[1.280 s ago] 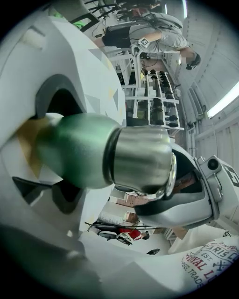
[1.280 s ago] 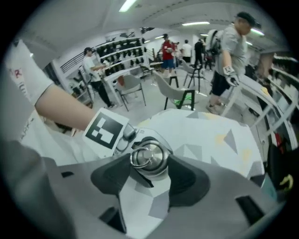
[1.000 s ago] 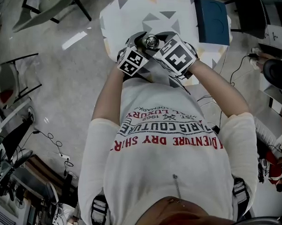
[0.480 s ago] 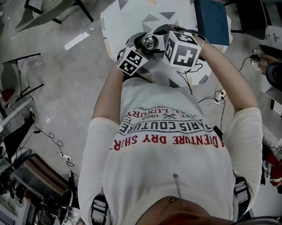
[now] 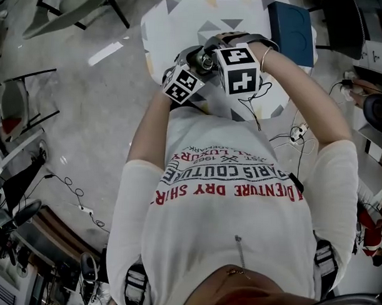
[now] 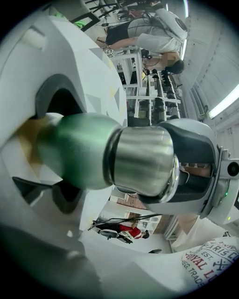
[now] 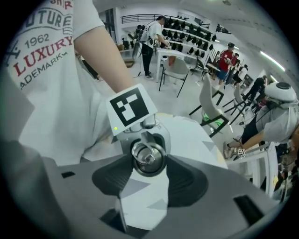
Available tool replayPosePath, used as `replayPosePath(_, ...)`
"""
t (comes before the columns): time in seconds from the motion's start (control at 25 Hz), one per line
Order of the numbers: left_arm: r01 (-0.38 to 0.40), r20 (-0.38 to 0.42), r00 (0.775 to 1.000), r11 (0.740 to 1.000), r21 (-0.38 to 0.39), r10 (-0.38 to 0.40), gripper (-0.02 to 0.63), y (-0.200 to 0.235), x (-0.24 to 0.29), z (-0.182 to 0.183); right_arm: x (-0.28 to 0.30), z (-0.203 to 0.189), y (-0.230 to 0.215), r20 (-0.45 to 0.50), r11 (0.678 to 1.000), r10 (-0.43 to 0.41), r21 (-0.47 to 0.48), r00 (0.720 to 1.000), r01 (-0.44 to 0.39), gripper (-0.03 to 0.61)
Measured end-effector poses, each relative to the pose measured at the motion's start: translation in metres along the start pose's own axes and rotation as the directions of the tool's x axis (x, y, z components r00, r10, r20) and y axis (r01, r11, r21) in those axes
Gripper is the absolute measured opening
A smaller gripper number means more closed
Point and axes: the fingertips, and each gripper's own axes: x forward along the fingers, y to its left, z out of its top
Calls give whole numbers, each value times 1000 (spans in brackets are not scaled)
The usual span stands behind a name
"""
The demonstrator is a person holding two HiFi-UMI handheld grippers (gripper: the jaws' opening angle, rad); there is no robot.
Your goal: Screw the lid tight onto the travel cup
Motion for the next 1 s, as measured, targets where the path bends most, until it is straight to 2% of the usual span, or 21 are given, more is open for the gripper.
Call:
replayPosePath(0.2, 0, -1, 1000, 1000, -2, 0, 397, 0, 1, -1, 0, 0, 0, 16, 998, -18, 56, 1000, 17, 235)
replayPosePath(0.36, 1, -1, 1000, 1000, -1, -1, 397, 0, 0, -1, 0, 0, -3, 39, 982, -68, 179, 997, 60, 235)
replayPosePath(0.48, -1, 1, 1000, 1000, 1, 1, 397, 0, 0, 0, -1, -2, -7, 42, 937, -129, 331, 991, 108, 235)
replayPosePath(0.6, -2, 2, 1000, 1000, 2, 2, 397, 1, 0, 0, -2, -3, -10, 23, 856, -209, 487, 978, 171, 235)
replayPosePath(0.72, 2, 0, 1000, 1000, -1, -2, 397, 0, 0, 0, -1, -5, -11, -2, 798, -259, 563, 966, 215, 235)
replayPosePath(0.88, 1, -2, 1000, 1000, -3, -1, 397, 1, 0, -1, 1, -5, -13, -24, 769, -281, 592, 959, 241, 235)
replayPosePath(1.0, 1, -2, 1000, 1000, -2, -1, 397, 0, 1, 0, 1, -6, -11, -1, 788, -270, 575, 963, 221, 235)
